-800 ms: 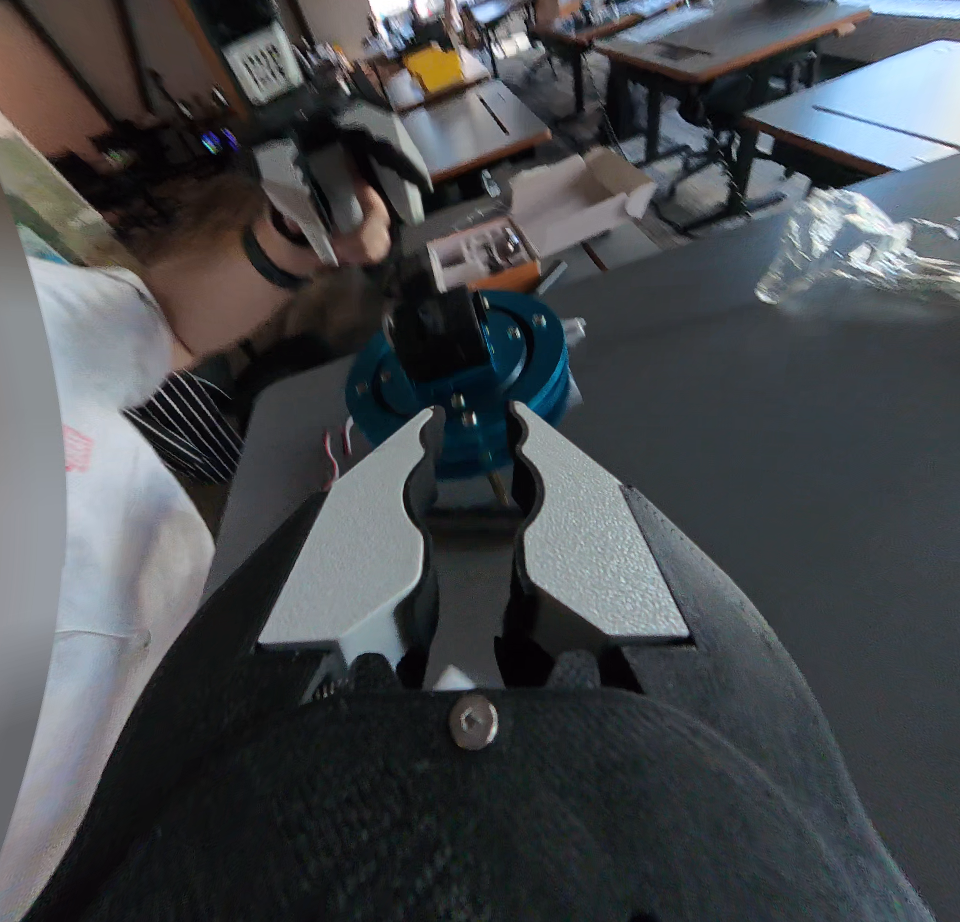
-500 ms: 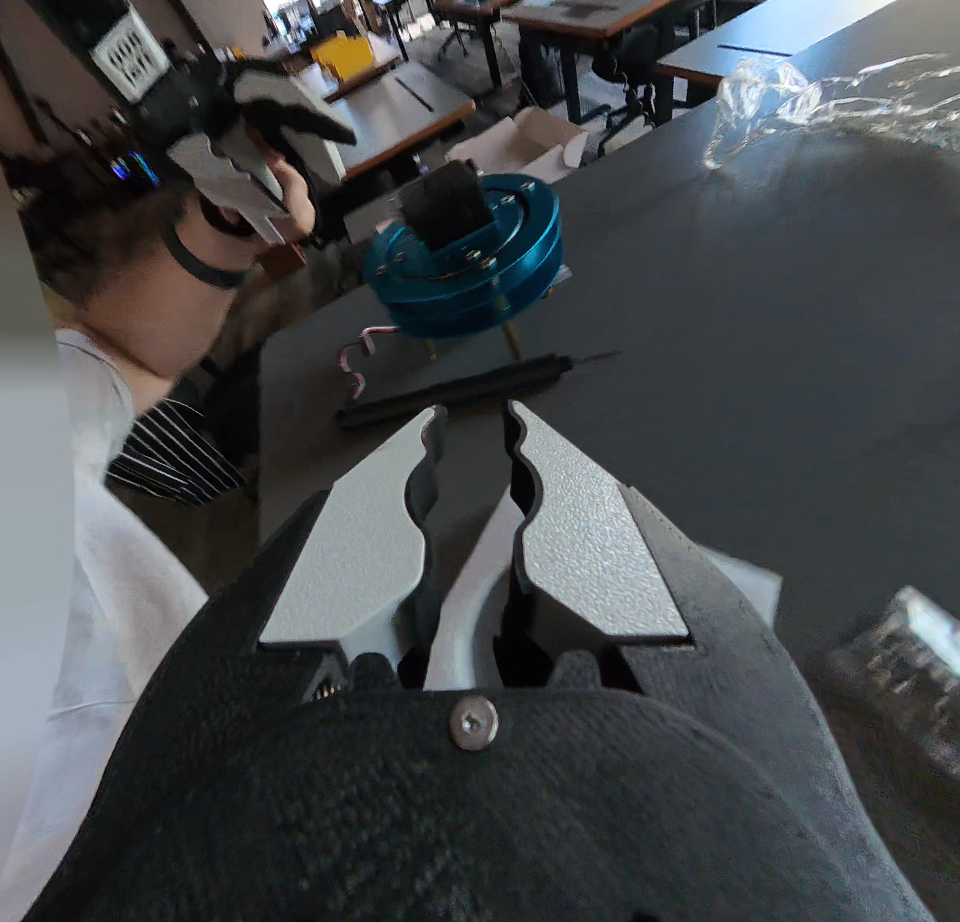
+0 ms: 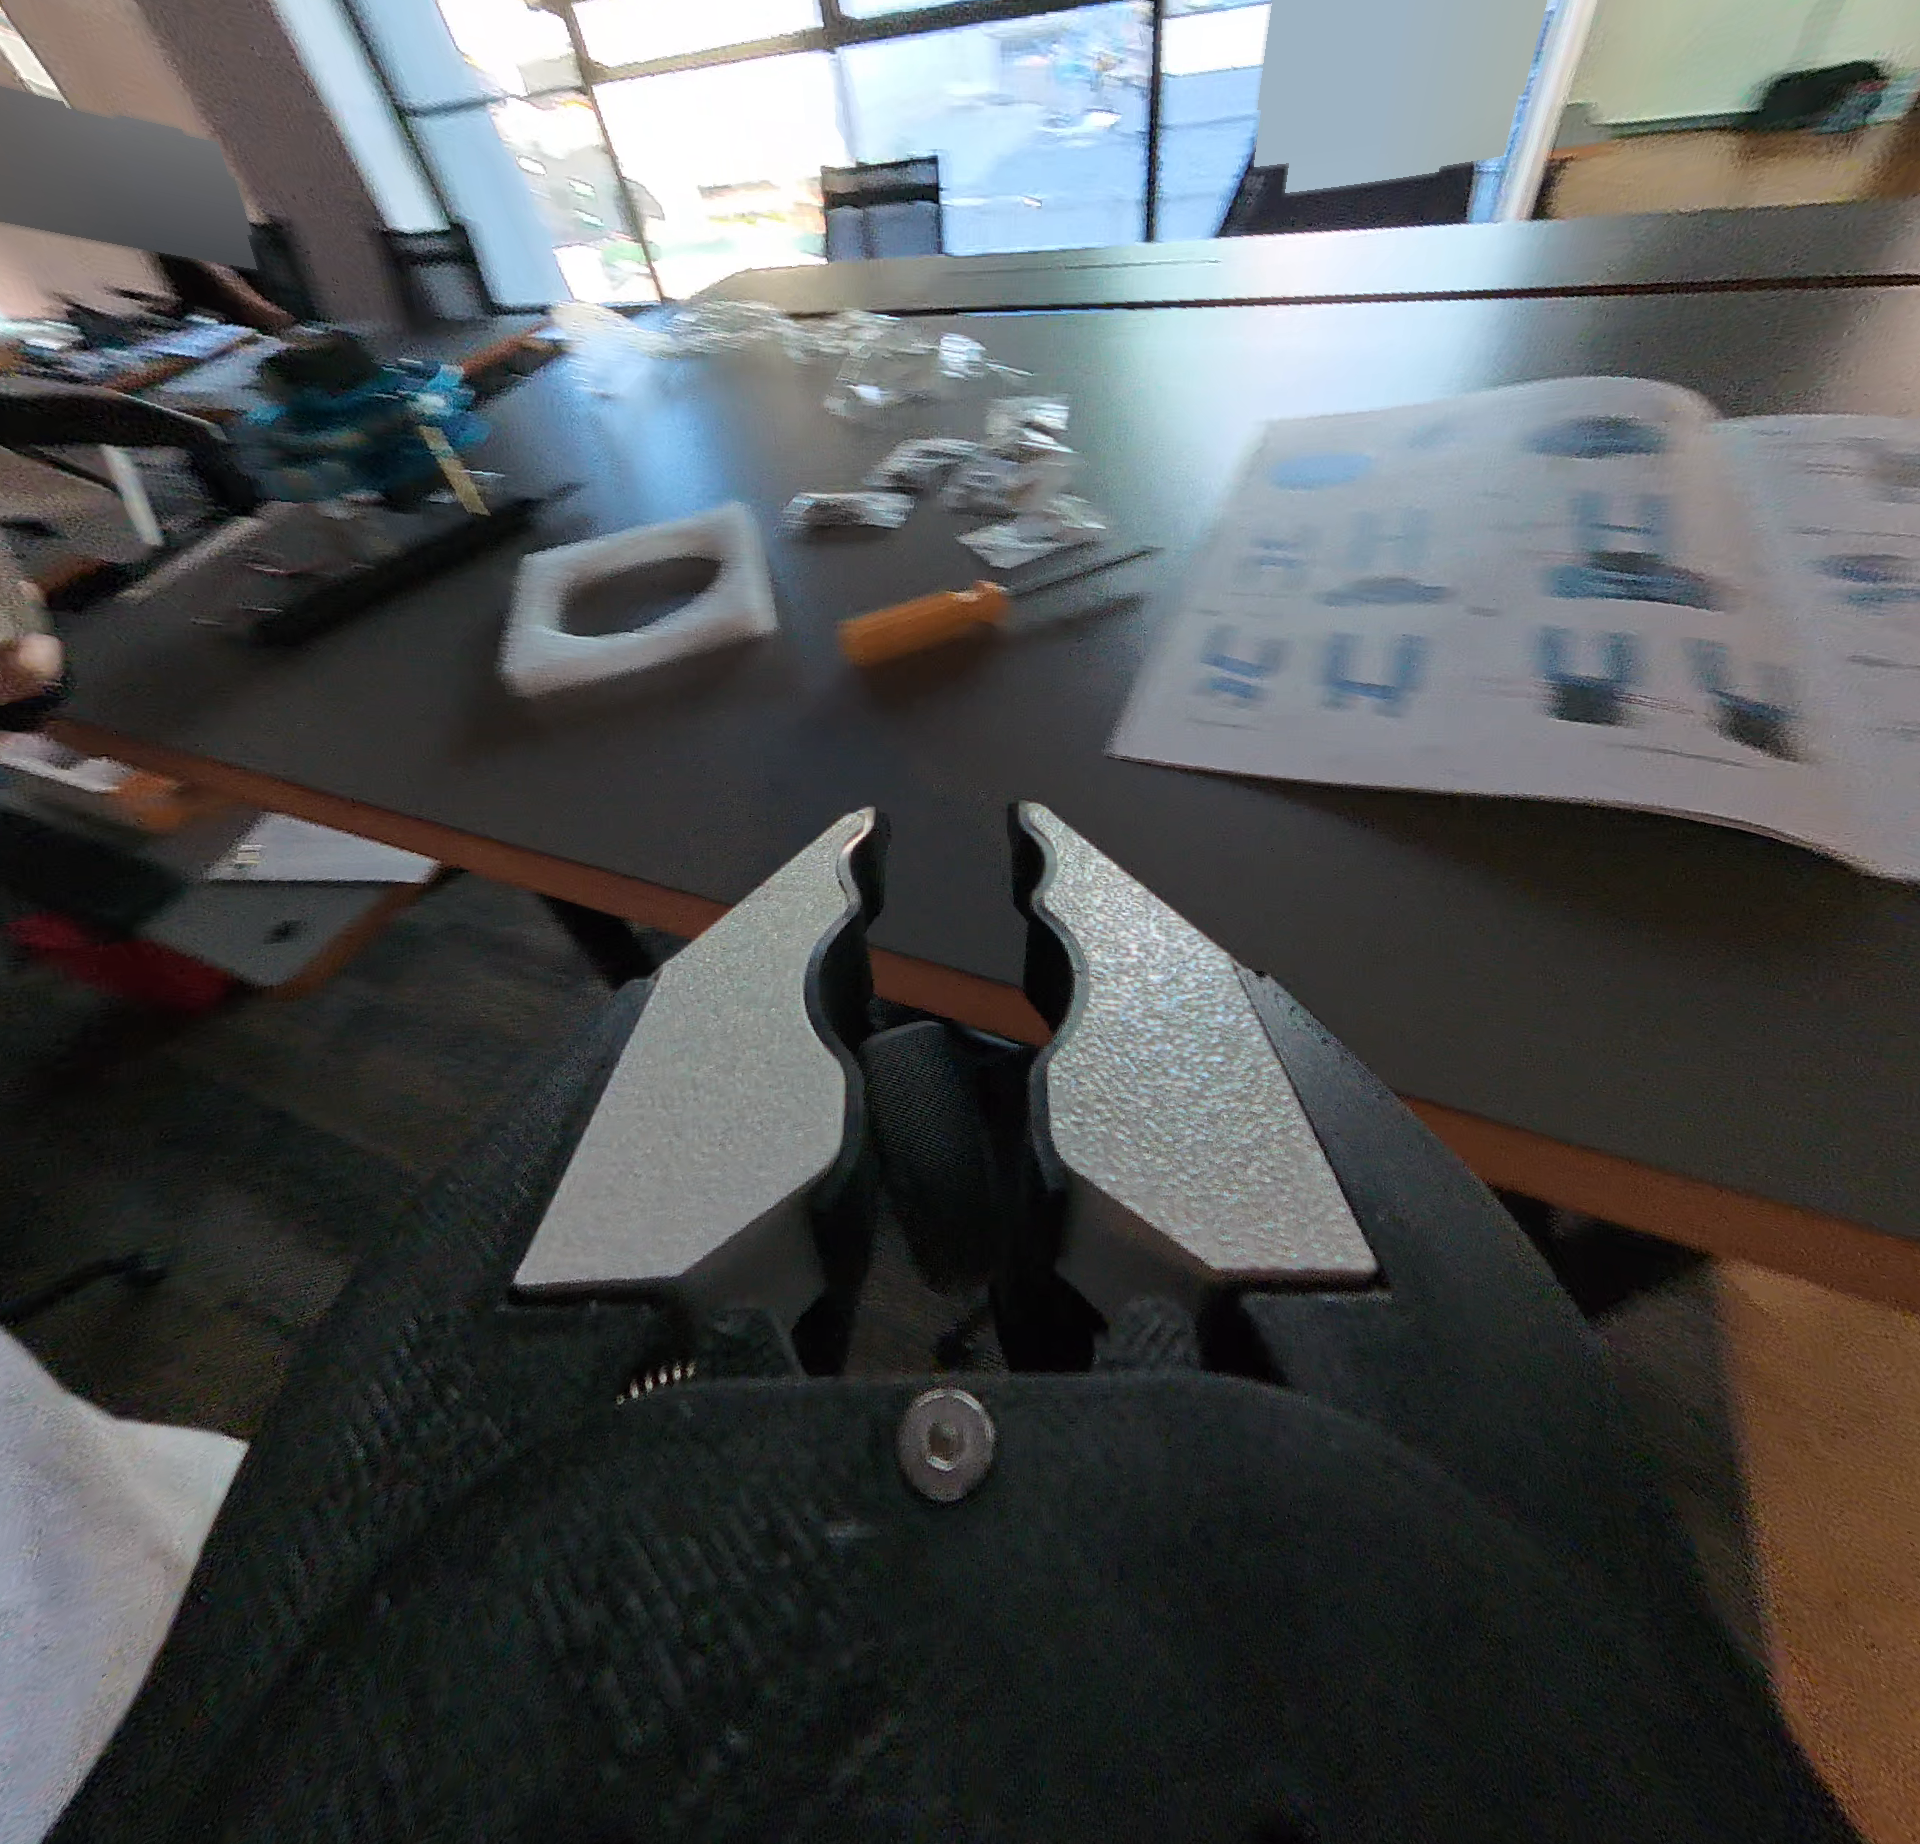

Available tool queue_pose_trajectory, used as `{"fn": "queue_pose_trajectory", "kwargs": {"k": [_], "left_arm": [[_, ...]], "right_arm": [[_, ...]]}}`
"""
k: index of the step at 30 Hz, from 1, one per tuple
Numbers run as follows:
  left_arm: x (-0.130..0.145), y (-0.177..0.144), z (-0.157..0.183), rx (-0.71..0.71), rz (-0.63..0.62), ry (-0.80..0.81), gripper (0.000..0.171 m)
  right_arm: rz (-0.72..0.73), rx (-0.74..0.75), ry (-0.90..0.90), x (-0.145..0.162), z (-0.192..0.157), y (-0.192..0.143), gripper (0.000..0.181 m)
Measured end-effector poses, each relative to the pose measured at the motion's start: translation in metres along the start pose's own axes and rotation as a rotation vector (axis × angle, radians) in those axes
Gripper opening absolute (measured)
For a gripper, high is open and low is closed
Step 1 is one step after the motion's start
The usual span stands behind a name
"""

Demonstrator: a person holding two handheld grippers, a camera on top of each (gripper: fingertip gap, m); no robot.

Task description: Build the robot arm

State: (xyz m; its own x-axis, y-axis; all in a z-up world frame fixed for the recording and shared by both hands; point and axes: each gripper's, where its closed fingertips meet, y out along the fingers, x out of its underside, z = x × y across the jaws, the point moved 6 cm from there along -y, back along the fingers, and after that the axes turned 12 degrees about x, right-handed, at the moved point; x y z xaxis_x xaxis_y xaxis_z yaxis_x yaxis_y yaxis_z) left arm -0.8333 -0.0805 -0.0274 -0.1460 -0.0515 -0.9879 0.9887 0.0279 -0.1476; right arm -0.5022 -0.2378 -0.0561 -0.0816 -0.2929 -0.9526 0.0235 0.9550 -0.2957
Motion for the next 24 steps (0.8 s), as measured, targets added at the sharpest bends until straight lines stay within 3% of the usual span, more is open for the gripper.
{"fn": "queue_pose_trajectory", "kwargs": {"k": [6,9,16,21,24], "left_arm": [[0.004,0.06,-0.041,-0.076,-0.002,-0.122,0.041],[0.004,0.087,-0.051,-0.111,-0.047,-0.155,0.042],[-0.015,0.161,-0.047,-0.215,-0.137,-0.115,0.042],[-0.013,0.206,-0.026,-0.496,-0.175,-0.139,0.037],[-0.003,0.223,-0.011,-0.553,-0.183,-0.24,0.031]], "right_arm": [[-0.11,0.453,0.014,0.008,0.115,-0.009,0.03],[-0.142,0.57,0.017,0.01,0.164,-0.014,0.032],[-0.146,0.394,0.008,-0.001,0.275,0.004,0.032],[-0.168,0.156,-0.135,-0.029,0.358,0.033,0.029],[-0.158,-0.058,-0.205,-0.043,0.374,0.05,0.03]]}}
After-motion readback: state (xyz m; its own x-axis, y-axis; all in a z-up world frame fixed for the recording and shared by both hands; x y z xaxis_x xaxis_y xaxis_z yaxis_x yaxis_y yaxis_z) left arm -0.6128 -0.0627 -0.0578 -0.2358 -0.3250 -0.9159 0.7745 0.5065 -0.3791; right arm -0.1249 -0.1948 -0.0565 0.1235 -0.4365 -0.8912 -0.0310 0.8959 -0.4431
